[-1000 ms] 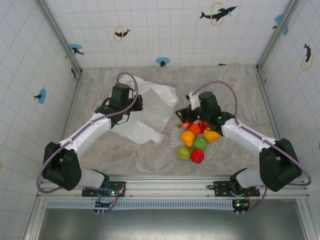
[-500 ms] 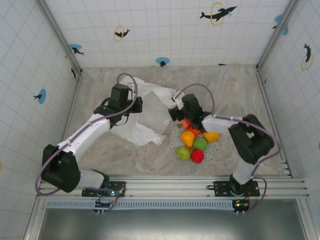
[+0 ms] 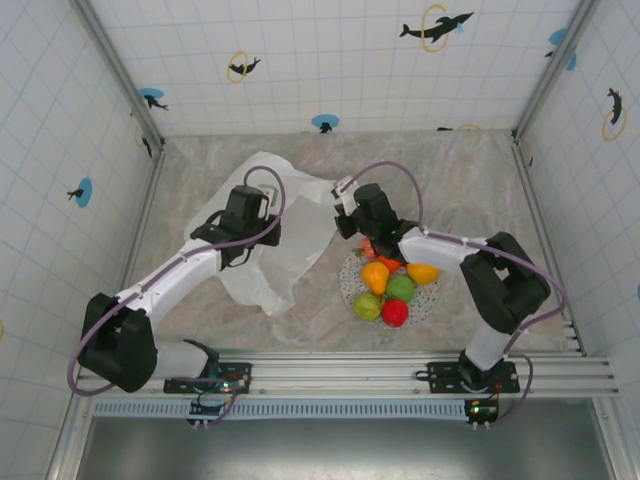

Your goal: Place the fruits into the plastic bag

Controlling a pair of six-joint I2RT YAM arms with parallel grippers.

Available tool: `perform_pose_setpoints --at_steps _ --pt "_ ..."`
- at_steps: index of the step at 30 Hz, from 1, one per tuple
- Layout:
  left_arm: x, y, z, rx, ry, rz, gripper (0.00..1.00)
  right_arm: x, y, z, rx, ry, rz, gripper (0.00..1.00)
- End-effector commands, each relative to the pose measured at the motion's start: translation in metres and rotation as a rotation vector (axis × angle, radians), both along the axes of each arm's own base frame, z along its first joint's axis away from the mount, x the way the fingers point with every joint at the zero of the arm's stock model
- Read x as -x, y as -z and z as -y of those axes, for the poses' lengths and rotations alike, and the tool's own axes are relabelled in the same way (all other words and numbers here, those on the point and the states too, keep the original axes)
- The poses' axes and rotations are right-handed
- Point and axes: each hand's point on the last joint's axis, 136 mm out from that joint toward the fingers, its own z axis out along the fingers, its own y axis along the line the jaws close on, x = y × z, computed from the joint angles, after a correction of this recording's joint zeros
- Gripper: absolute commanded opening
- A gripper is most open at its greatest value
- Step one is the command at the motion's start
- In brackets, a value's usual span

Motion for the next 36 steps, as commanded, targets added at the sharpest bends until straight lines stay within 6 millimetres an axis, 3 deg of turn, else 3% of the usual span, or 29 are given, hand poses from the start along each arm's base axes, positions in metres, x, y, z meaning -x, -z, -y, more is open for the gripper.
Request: perform_pose_setpoints --at_steps 1,7,13,17,21,23,25,28,29,30,33,36 --pt "-0.002 -0.002 -0.012 -0.095 0.000 0.063 0.25 0.006 -0.040 -0.013 -0.147 -0.008 -0.049 0.06" --pt "-0.004 0.007 -0.015 -0.220 0.018 0.089 0.49 0.012 -0.054 -0.027 -0.257 -0.033 -0.156 0.03" --pt "-0.009 0.012 -0.011 -0.299 0.021 0.103 0.69 0.014 -0.057 -0.035 -0.301 -0.051 -0.221 0.03" --pt "-0.015 0.016 -0.012 -0.352 -0.012 0.113 0.74 0.016 -0.056 -0.039 -0.323 -0.062 -0.253 0.02" --pt "-0.024 0.007 -0.015 -0.347 -0.076 0.138 0.61 0.014 -0.043 -0.031 -0.286 -0.039 -0.265 0.02" --pt "-0.025 0.001 -0.011 -0.317 -0.075 0.152 0.44 0.010 -0.037 -0.022 -0.263 -0.015 -0.264 0.03" --pt "-0.025 -0.005 -0.007 -0.287 -0.066 0.166 0.21 0.008 -0.033 -0.015 -0.232 -0.002 -0.252 0.03" --pt "-0.023 -0.017 0.001 -0.227 -0.027 0.149 0.00 0.006 -0.032 -0.008 -0.181 -0.001 -0.224 0.05" --pt "-0.019 -0.016 0.004 -0.192 0.000 0.114 0.00 0.005 -0.031 -0.003 -0.145 0.010 -0.217 0.06" --pt "-0.019 -0.030 0.013 -0.129 0.033 0.103 0.00 0.002 -0.032 0.001 -0.112 0.024 -0.202 0.07" --pt "-0.011 -0.043 0.020 0.004 0.098 0.044 0.00 -0.006 -0.036 0.011 -0.053 0.063 -0.162 0.10" --pt "-0.011 -0.052 0.016 0.069 0.095 0.019 0.00 -0.009 -0.039 0.009 -0.054 0.060 -0.158 0.14"
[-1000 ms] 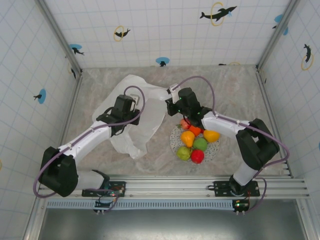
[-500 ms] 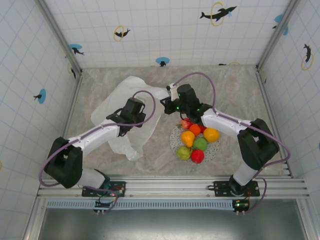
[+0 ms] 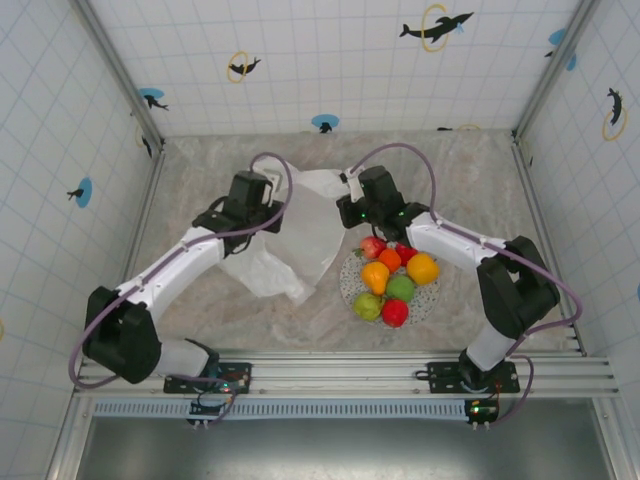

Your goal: Place the fruits into the plastic bag

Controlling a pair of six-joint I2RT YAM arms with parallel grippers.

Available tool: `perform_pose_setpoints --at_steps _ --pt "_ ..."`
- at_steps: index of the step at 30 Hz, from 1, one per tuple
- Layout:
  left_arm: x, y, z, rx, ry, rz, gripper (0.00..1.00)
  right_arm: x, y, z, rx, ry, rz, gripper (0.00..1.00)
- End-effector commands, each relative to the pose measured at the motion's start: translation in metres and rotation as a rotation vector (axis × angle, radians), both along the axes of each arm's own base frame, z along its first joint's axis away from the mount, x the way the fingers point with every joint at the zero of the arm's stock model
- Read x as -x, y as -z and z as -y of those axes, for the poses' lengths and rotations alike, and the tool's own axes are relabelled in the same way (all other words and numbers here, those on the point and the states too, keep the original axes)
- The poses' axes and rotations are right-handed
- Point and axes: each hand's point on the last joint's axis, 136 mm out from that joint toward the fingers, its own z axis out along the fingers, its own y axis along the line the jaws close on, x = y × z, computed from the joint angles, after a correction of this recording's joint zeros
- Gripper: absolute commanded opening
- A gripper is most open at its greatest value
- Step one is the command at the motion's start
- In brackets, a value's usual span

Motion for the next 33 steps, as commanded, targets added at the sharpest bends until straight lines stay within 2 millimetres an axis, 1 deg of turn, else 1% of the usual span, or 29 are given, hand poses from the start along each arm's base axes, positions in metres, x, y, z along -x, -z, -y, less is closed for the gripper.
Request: perform_pose_setpoints --at_steps 1,3,5,7,9,11,13,15,16,18,20,22,25,28,33 --pt "0.015 -0.015 0.009 0.124 0.056 -0.073 0.00 -0.013 -0.019 0.002 0.031 0.014 0.056 0.15" --pt "0.012 -0.019 0.009 0.140 0.035 -0.075 0.00 -0.014 -0.020 0.000 0.035 0.008 0.050 0.21" --pt "0.008 -0.018 0.008 0.164 -0.006 -0.083 0.00 -0.013 -0.020 -0.002 0.035 -0.003 0.042 0.30" --pt "0.006 -0.015 0.010 0.202 -0.041 -0.108 0.00 -0.010 -0.018 -0.002 0.030 -0.018 0.022 0.38" --pt "0.006 -0.007 0.012 0.248 -0.086 -0.152 0.00 -0.004 -0.016 -0.004 0.021 -0.041 0.002 0.49" --pt "0.006 0.000 0.013 0.281 -0.122 -0.180 0.00 0.006 -0.014 -0.005 0.014 -0.071 -0.026 0.59" --pt "0.005 0.005 0.010 0.299 -0.161 -0.188 0.00 0.018 -0.012 -0.004 0.013 -0.094 -0.054 0.72" --pt "0.005 0.008 0.005 0.303 -0.199 -0.184 0.00 0.030 -0.011 0.002 0.024 -0.100 -0.073 0.82" --pt "0.005 0.008 0.004 0.303 -0.212 -0.182 0.00 0.035 -0.010 0.006 0.032 -0.099 -0.078 0.86" --pt "0.006 0.011 0.000 0.299 -0.234 -0.189 0.00 0.046 -0.010 0.017 0.051 -0.082 -0.087 0.93" --pt "0.006 0.011 -0.001 0.299 -0.245 -0.195 0.00 0.057 -0.009 0.028 0.066 -0.066 -0.097 0.98" --pt "0.008 0.012 0.000 0.302 -0.244 -0.203 0.00 0.067 -0.010 0.041 0.086 -0.044 -0.109 1.00" --pt "0.009 0.012 0.003 0.319 -0.233 -0.214 0.00 0.078 -0.011 0.063 0.126 0.006 -0.121 1.00" --pt "0.010 0.012 0.007 0.334 -0.213 -0.221 0.00 0.087 -0.010 0.092 0.169 0.088 -0.153 1.00" --pt "0.012 0.014 0.008 0.316 -0.190 -0.218 0.00 0.093 0.000 0.155 0.169 0.304 -0.257 1.00"
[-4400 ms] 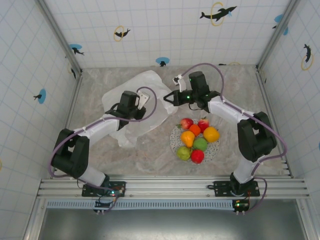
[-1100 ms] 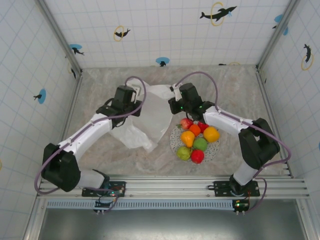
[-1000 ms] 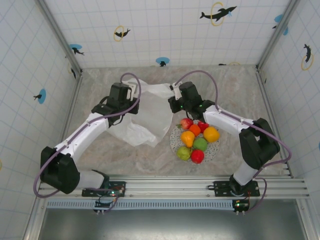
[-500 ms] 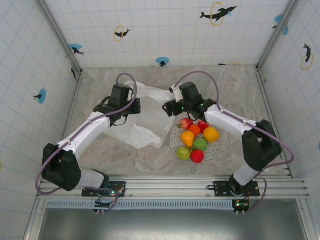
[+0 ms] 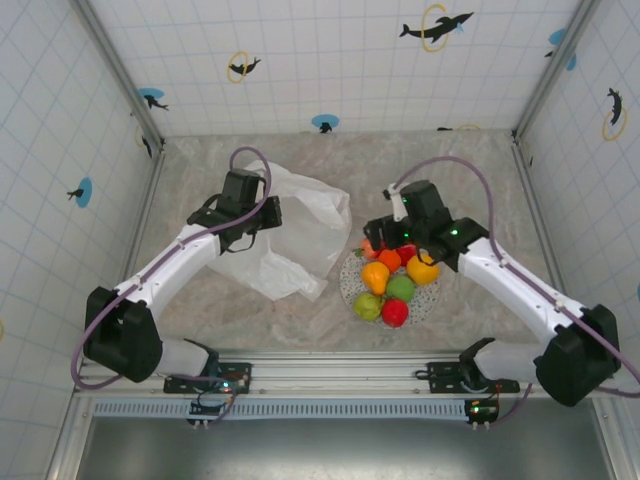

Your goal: Place the fruits into the plastic bag

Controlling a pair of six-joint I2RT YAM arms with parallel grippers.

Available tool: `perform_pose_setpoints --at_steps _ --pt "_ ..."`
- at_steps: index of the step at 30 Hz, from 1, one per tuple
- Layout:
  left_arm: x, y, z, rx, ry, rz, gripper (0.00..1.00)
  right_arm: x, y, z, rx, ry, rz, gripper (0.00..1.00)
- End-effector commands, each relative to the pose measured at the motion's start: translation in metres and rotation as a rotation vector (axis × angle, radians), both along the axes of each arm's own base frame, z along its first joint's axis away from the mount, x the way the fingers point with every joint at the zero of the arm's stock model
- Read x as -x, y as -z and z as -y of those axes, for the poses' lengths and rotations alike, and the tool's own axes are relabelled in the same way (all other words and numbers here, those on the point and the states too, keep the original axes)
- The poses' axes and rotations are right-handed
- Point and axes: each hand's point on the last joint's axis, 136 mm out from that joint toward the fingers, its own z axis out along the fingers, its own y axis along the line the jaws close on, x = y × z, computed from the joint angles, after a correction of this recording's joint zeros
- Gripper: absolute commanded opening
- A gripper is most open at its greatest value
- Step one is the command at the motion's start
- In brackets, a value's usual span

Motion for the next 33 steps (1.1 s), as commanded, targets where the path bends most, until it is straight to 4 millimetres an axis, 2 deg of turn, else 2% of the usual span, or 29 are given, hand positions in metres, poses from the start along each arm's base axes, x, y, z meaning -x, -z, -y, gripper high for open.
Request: perform_pose_setpoints --at_steps 1,5,8,13,17,20,33 --pt "0.004 0.003 0.001 0.005 0.021 -0.002 0.00 0.015 0.027 0.056 0.054 0.201 -0.140 1.00" --pt "0.007 0.002 0.002 0.011 0.032 0.003 0.00 0.026 0.046 0.101 0.065 0.361 -0.259 0.99" --pt "0.007 0.003 0.002 0.013 0.037 0.006 0.00 0.032 0.058 0.115 0.018 0.419 -0.317 1.00" --pt "0.007 0.005 0.003 0.012 0.041 0.007 0.00 0.040 0.088 0.096 -0.137 0.431 -0.401 1.00" --pt "0.008 0.007 0.004 0.014 0.046 -0.001 0.00 0.042 0.108 0.104 -0.106 0.478 -0.415 1.00" --pt "0.008 0.008 0.004 0.015 0.047 -0.001 0.00 0.042 0.116 0.109 -0.080 0.494 -0.409 1.00" --pt "0.007 0.012 0.005 0.012 0.050 -0.011 0.00 0.039 0.134 0.093 -0.156 0.458 -0.444 0.91"
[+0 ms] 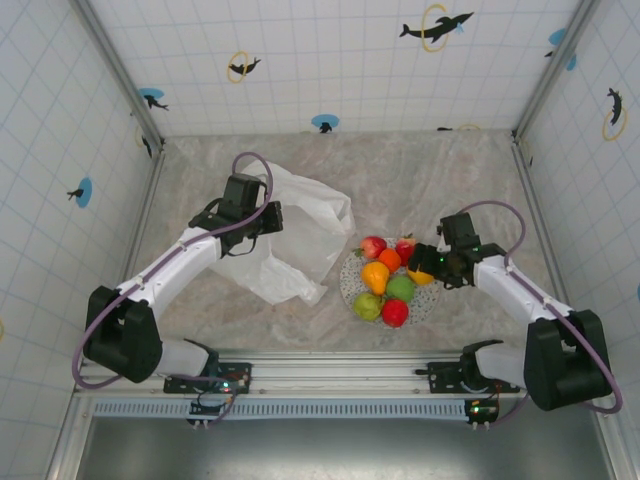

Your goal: Place the fruits into the plastic bag

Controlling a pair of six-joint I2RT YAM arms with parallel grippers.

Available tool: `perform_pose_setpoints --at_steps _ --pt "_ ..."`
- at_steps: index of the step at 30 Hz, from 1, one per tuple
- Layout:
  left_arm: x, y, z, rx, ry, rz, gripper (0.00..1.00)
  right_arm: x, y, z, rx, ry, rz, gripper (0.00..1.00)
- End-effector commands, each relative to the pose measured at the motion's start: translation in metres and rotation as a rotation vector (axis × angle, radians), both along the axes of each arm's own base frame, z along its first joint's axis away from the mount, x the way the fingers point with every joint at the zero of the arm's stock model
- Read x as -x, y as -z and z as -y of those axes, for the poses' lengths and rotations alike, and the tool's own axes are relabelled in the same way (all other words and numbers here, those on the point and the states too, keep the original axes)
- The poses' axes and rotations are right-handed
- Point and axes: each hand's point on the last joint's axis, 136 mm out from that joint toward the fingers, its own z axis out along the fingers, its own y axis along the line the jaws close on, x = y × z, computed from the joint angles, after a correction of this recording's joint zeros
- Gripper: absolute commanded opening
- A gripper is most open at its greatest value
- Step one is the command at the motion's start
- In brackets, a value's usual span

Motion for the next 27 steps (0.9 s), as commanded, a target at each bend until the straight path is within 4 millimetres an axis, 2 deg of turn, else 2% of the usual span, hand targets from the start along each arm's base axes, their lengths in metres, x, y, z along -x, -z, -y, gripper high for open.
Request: perform_pose_setpoints --at_steps 1,10,14,17,20,22,25,27 --pt "0.001 0.001 0.001 -0.003 0.022 0.005 0.00 -0.001 0.008 -0.004 -0.025 0.003 -0.007 0.90" --pt "0.002 0.002 0.002 -0.001 0.024 0.002 0.00 0.002 0.018 0.000 0.002 -0.006 -0.022 0.82" --pt "0.002 0.002 0.002 0.000 0.025 0.000 0.00 0.000 0.012 0.002 0.018 -0.012 -0.007 0.78" --pt "0.003 0.002 0.003 0.006 0.028 -0.002 0.00 -0.004 0.001 0.011 0.066 -0.008 0.022 0.76" --pt "0.003 -0.001 0.005 0.022 0.033 0.000 0.00 -0.013 -0.021 0.022 0.121 0.014 0.087 0.73" --pt "0.004 -0.003 0.006 0.031 0.033 0.001 0.00 -0.022 -0.043 0.022 0.126 0.003 0.169 0.72" --pt "0.005 -0.007 0.006 0.038 0.033 0.007 0.00 -0.035 -0.081 0.011 0.072 -0.028 0.314 0.69" --pt "0.011 0.002 0.003 0.028 0.032 -0.013 0.00 -0.041 -0.107 -0.005 0.023 -0.074 0.414 0.67"
